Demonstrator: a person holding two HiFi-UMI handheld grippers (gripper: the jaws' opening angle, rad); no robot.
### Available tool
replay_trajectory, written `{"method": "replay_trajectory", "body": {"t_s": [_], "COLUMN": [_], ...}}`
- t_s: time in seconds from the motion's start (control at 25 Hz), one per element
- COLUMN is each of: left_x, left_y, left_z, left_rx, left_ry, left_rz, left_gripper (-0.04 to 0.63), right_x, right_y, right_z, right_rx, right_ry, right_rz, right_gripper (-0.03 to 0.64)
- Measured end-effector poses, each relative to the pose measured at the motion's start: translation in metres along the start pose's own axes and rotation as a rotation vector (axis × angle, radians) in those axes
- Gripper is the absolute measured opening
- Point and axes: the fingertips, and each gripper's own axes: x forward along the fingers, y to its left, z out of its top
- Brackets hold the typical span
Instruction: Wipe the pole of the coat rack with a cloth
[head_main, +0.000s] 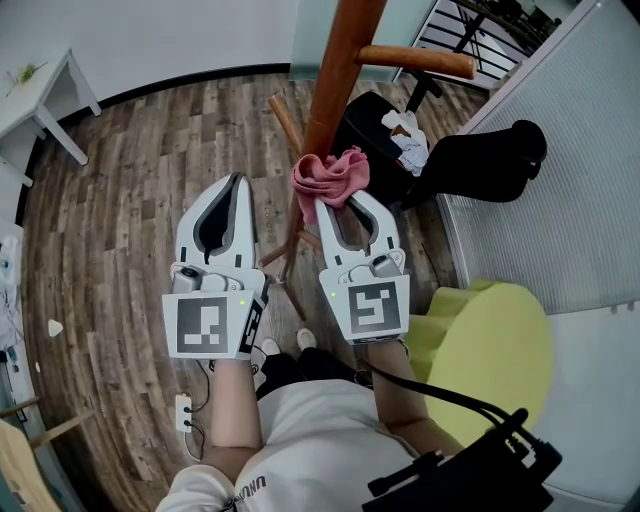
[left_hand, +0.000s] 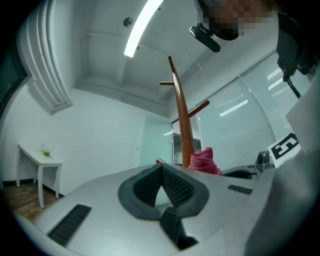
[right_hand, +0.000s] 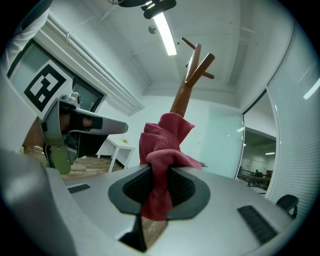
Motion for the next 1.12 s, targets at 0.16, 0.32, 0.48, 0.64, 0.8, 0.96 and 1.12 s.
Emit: {"method": "replay_trajectory", "body": {"t_s": [0.16,0.32,0.48,0.64,0.8,0.96,1.12], "left_x": [-0.002,-0.004,-0.006,-0.006,-0.006,-0.007,-0.006], "left_y": [0.003,0.008,0.01,0.009,0.011,0.014,0.016], "left_z": [-0.003,-0.005,-0.009,-0.014,-0.017,-0.017,-0.017], "left_rx": [-0.005,-0.012,-0.016,-0.022,-0.029,-0.032,-0.035], "left_ry": [0.007,0.012,0.021,0.032,0.037,0.028,0.033], "left_rz": [0.013,0.023,0.028,0.027,0.027,0.038,0.039], "left_gripper": [0.01,0.011,0.01,0.009,0.011,0.011,0.01], "right_x": [-0.001,0.0,0.0,-0.002,-0.002,-0.001,-0.001], "right_y": [0.003,0.006,0.009,0.013,0.016,0.018,0.021], "right_z": [-0.011,-0.015,-0.019,-0.024,-0.028,-0.031,-0.036], "right_rx": [-0.045,-0.036,-0.04,-0.071,-0.119,-0.144,-0.152], "right_ry": [0.049,0.065,0.073,0.094,0.111,0.132,0.153], "right_rz": [0.014,0.019,0.031,0.045,0.059,0.066,0.06], "right_gripper": [0.078,0.078,0.078,0.078,0.078,0.078,0.078]}}
